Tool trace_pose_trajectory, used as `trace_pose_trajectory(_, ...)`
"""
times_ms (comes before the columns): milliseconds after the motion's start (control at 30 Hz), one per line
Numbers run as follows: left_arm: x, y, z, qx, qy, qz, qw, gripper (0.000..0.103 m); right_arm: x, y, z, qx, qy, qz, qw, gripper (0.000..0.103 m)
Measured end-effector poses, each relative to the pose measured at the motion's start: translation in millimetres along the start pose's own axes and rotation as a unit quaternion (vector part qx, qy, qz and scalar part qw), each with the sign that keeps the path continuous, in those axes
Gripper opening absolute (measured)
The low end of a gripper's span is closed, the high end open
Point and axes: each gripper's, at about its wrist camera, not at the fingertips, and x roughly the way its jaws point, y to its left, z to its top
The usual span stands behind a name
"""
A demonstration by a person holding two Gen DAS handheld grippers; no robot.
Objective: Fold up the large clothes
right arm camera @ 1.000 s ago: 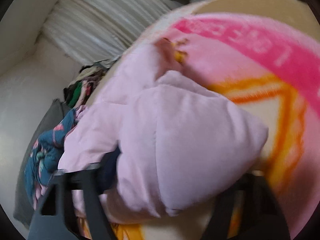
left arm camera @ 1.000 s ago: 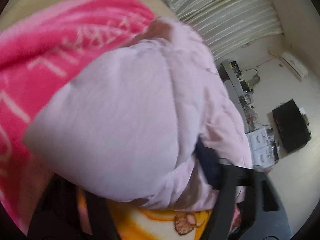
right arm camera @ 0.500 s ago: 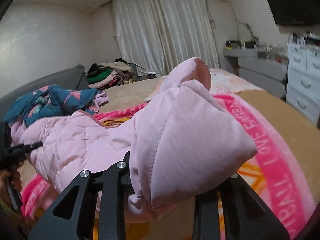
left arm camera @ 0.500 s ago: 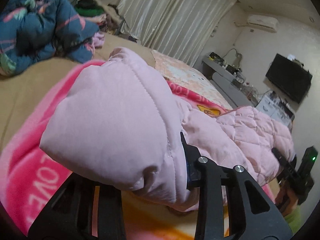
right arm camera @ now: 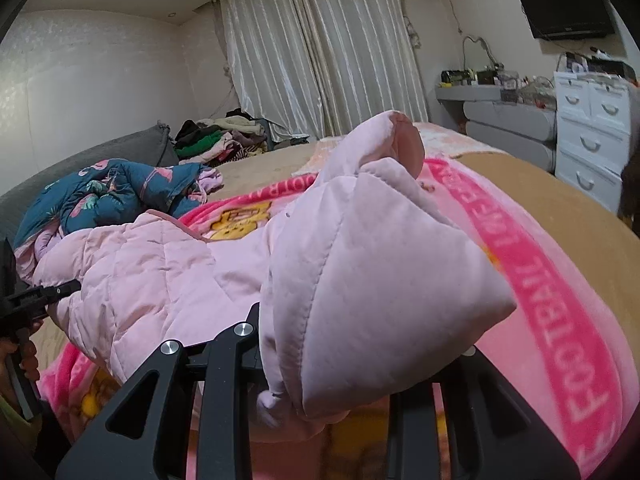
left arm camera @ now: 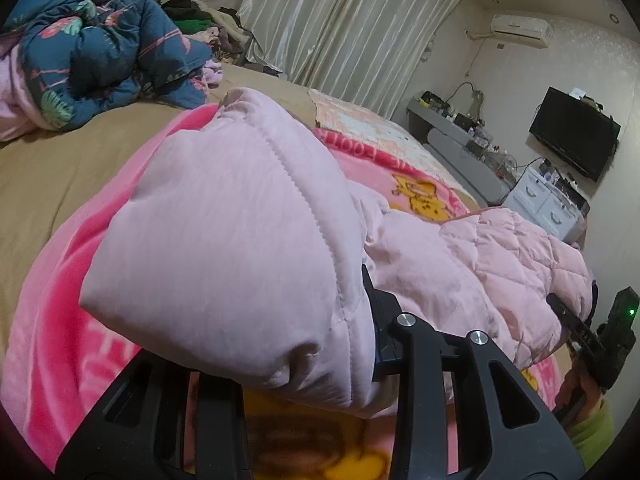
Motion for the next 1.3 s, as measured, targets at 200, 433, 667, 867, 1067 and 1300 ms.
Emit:
trace_pose_trajectory(200, -8, 10, -21, -0.011, 0.016, 0.012, 0.9997, 0.027, -18, 3, -18, 0.003, 0.010, -0.007, 1.000, 0.026)
trace_pose_trajectory(433, -7, 22, -31, -0.022, 0.030, 0.026, 0.9990, 0.029, -19, -3, -35, 0.037, 0.040, -0.026, 0.998, 0.028)
trace_pose_trajectory(667, 1, 31, -37, -0.038, 0.040, 0.032, 0.9979, 0.033, 4, -11, -37, 0.070, 0.077, -0.052, 0.993, 0.036)
trace_pose_trajectory(867, 4, 32, -42, -0.043, 0.047, 0.039, 0.9972, 0.039, 22, -22, -49, 0.124, 0.117, -0.071, 0.983, 0.056)
trace_pose_trajectory(1067, 5, 36, -49, -0.053, 0.054, 0.042, 0.9963, 0.045, 24, -38, -56, 0.163, 0.132, -0.111, 0.971, 0.097)
trace_pose_trajectory(1300, 4, 46, -55, -0.072, 0.060, 0.051, 0.9943, 0.066, 20, -39, -61, 0.153, 0.135, -0.125, 0.971, 0.099)
